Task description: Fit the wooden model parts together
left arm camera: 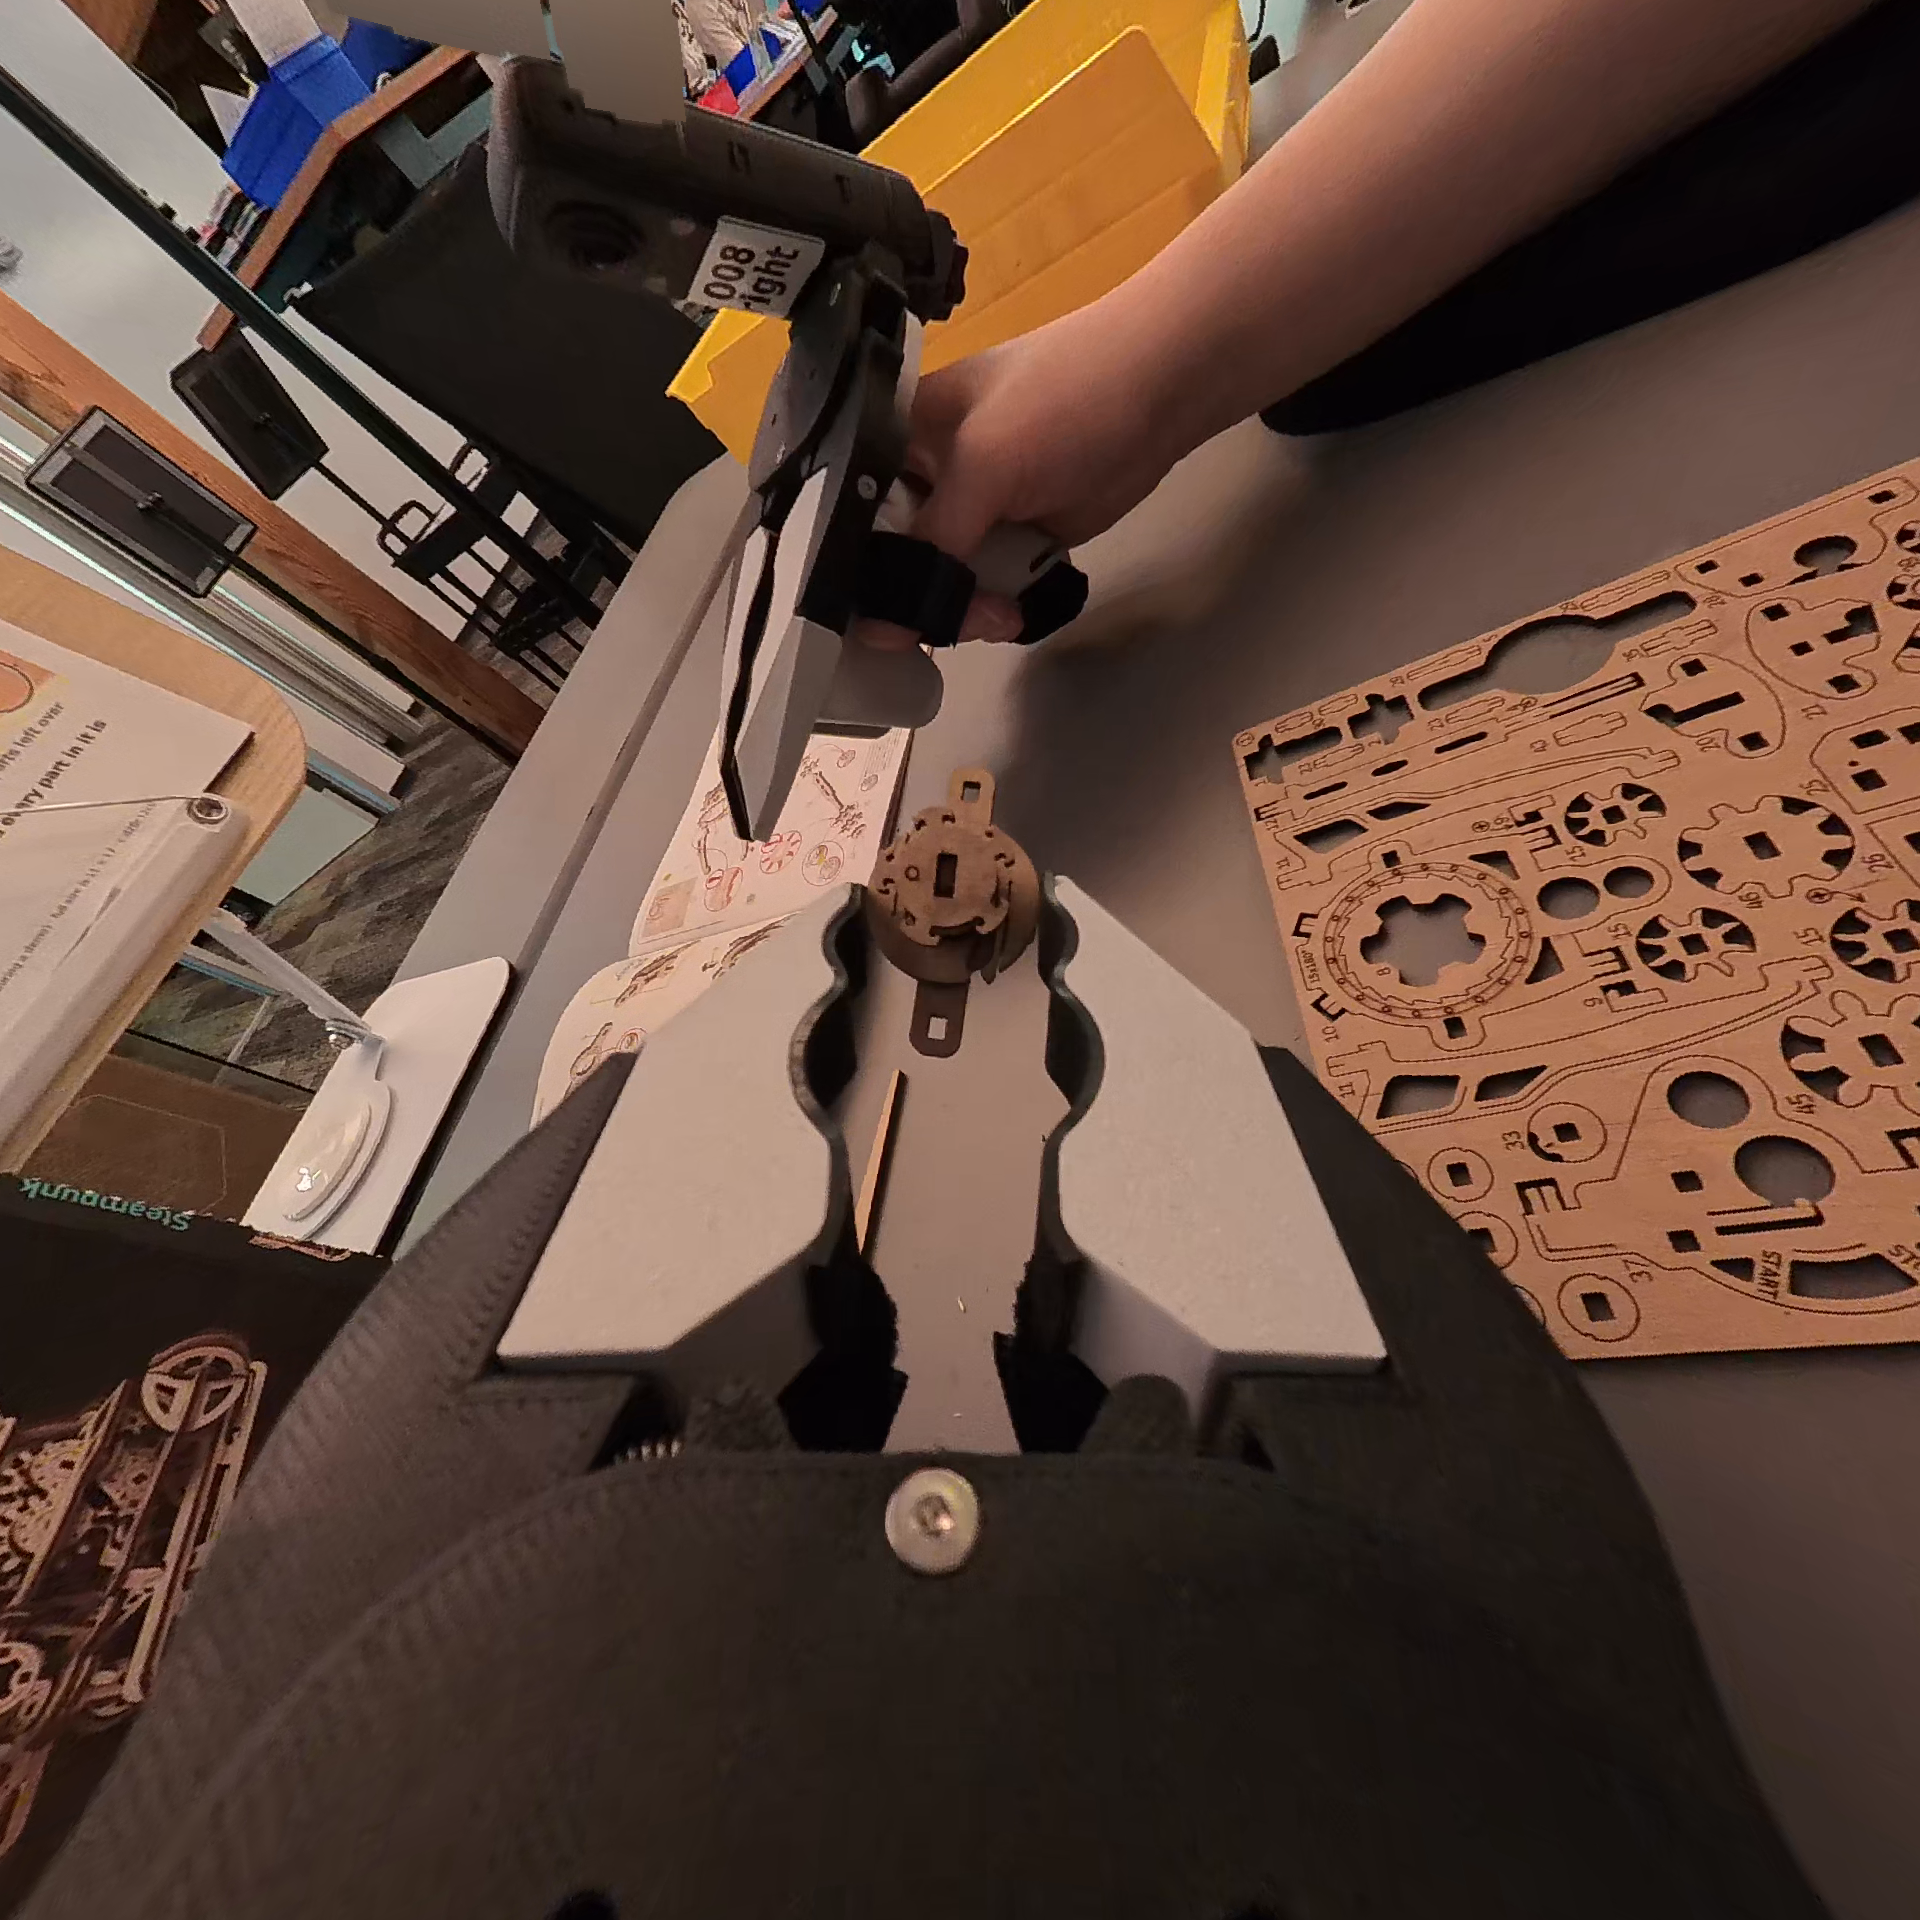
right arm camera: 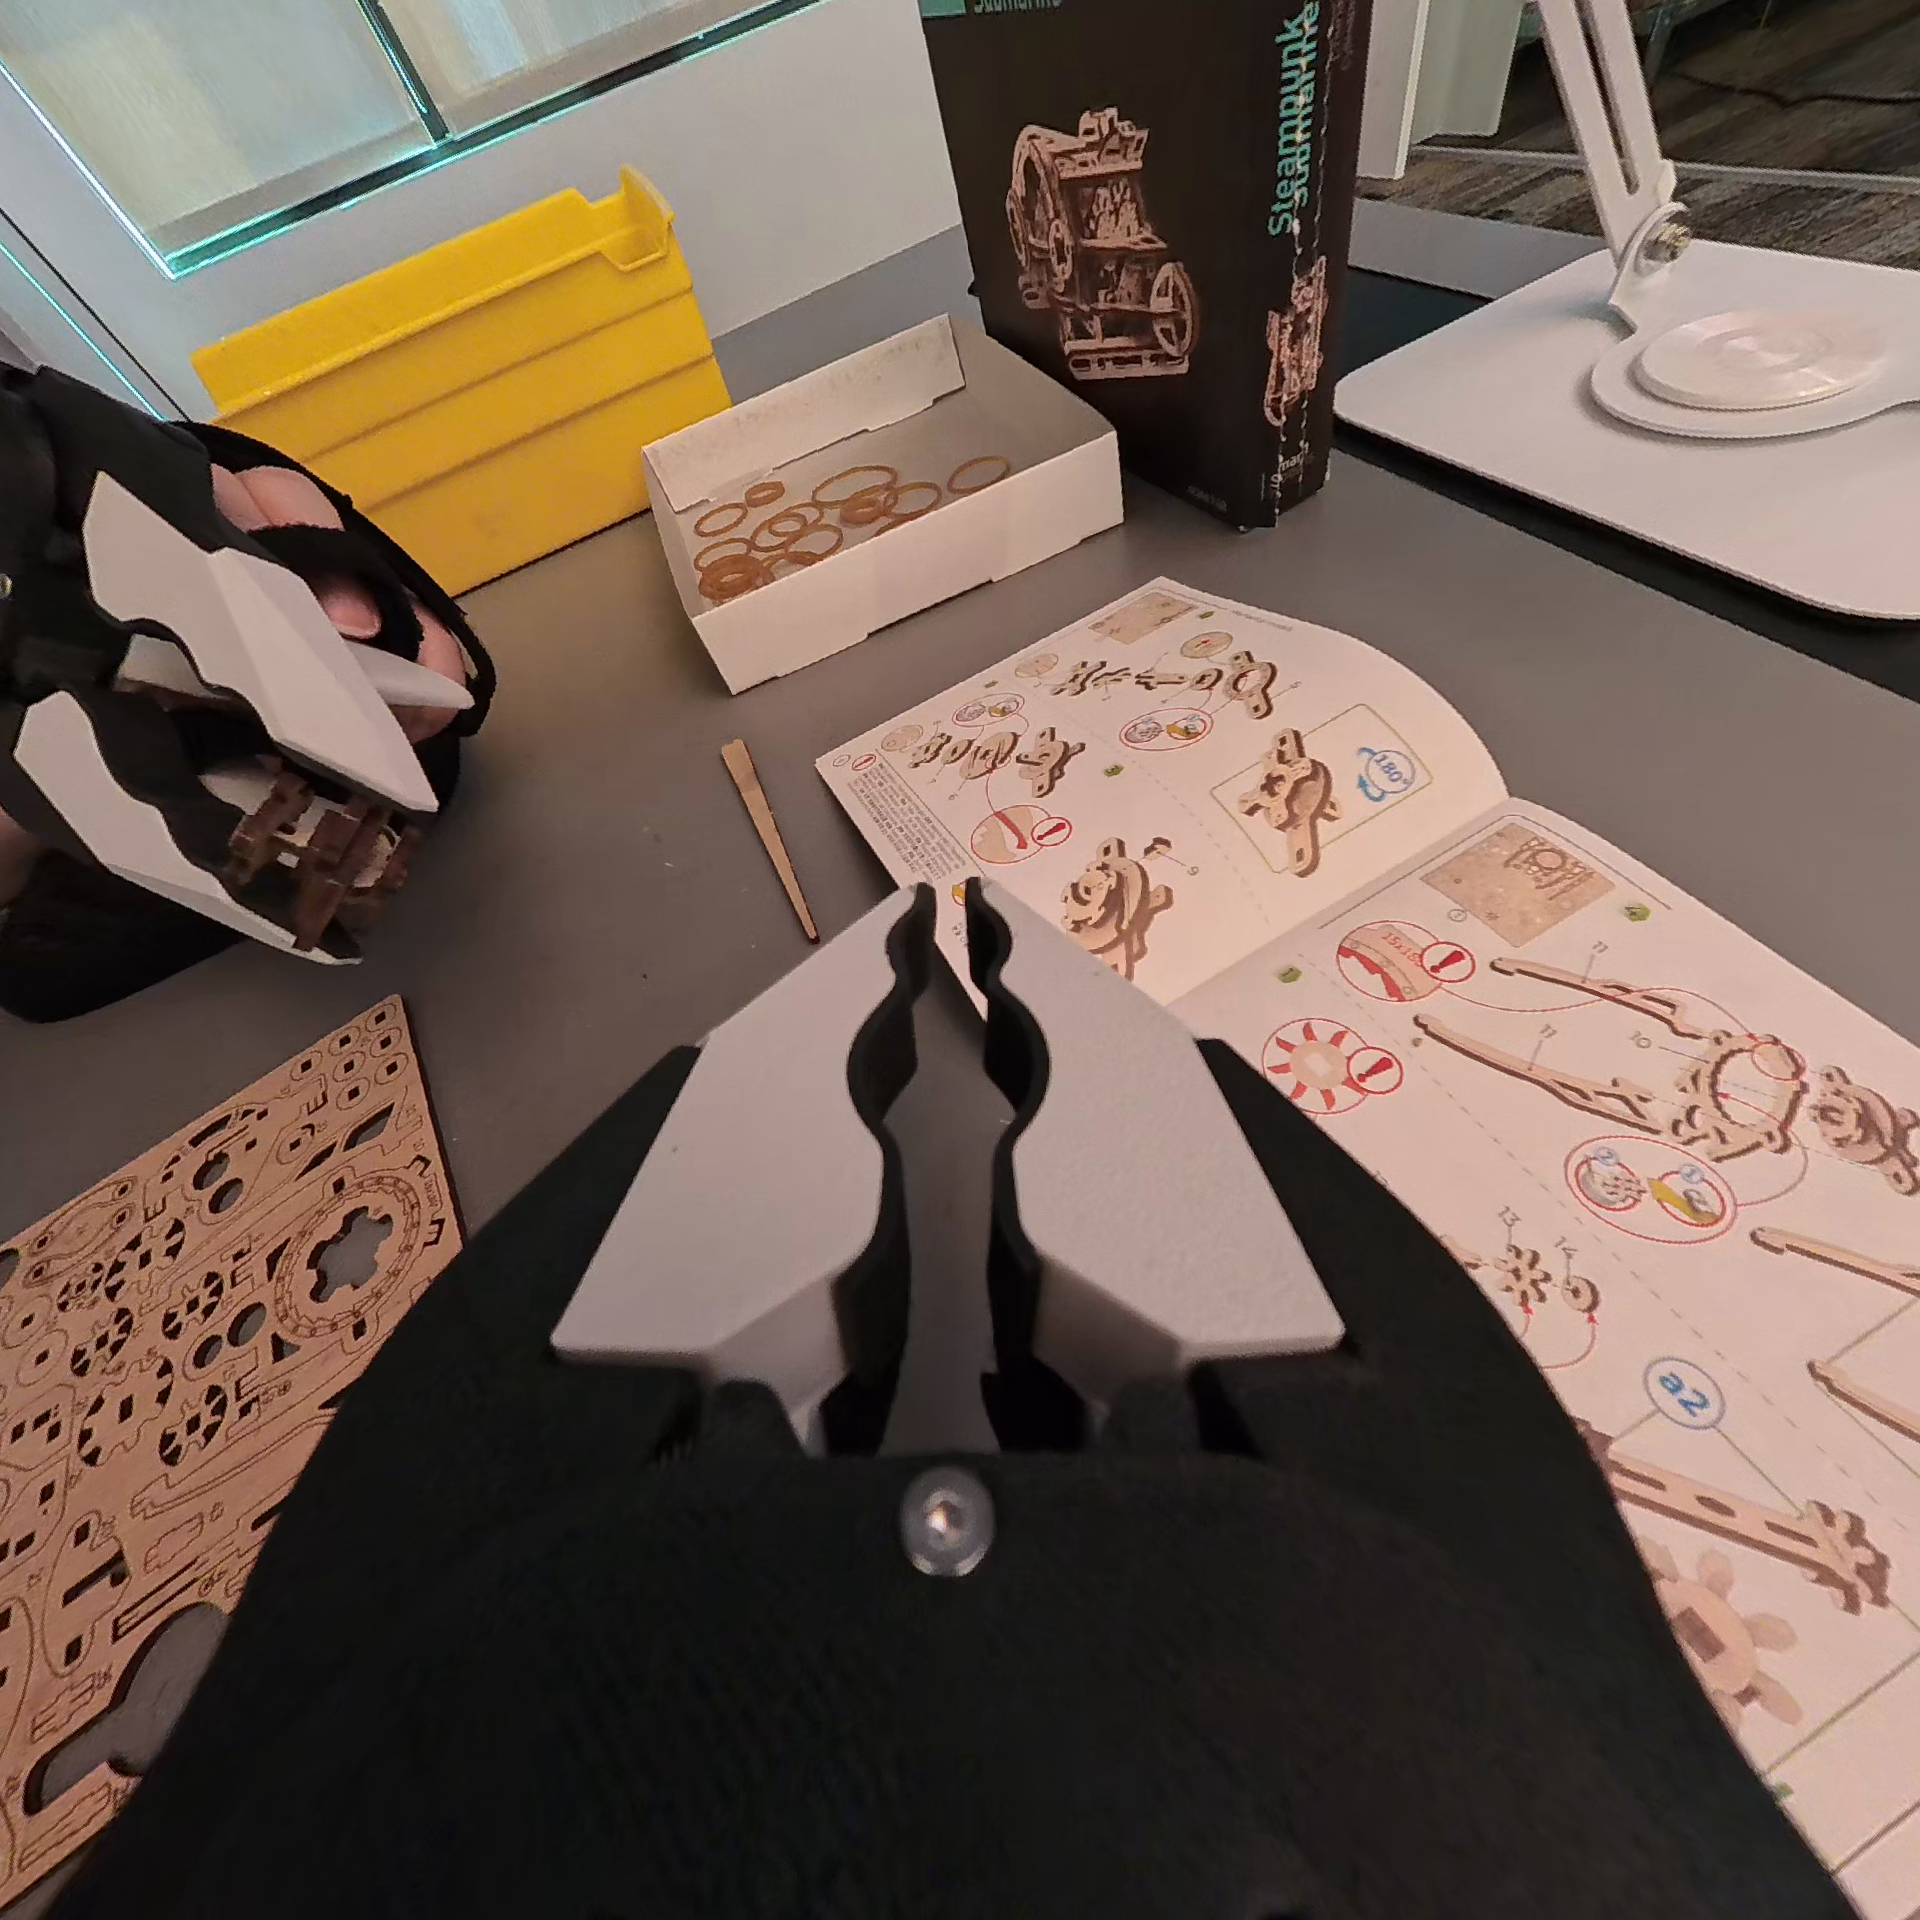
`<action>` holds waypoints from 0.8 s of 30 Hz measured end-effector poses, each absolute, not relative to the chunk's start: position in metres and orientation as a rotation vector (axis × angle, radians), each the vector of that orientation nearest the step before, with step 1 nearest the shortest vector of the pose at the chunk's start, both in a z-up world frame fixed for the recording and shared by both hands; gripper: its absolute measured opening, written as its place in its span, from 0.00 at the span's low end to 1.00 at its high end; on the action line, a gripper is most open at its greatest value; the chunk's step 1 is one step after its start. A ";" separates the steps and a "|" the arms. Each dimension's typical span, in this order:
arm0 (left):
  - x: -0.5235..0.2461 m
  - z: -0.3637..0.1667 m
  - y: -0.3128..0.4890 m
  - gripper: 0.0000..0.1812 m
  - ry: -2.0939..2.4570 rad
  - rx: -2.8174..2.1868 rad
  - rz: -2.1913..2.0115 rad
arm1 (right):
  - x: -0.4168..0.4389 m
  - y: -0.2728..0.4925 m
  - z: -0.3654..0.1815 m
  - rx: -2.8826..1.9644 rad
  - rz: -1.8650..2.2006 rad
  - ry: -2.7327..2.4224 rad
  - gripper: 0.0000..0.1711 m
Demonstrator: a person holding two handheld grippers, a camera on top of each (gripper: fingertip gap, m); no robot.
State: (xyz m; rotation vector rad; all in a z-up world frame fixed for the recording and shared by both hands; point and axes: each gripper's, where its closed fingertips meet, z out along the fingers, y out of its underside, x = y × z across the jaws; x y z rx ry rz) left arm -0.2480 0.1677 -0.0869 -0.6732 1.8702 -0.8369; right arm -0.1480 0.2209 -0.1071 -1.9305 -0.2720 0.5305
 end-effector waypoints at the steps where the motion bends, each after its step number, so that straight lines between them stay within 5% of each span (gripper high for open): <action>1: -0.248 -0.087 0.168 0.17 1.872 -0.674 -0.838 | -0.148 0.221 -0.107 -1.930 0.531 -0.271 0.03; 18: -0.250 -0.138 0.166 0.17 2.132 -0.954 -0.880 | -0.152 0.220 -0.111 -1.951 0.575 -0.264 0.04; 24: -0.251 -0.149 0.168 0.17 2.176 -1.169 -0.992 | -0.220 0.192 -0.083 -1.771 0.880 -0.569 0.08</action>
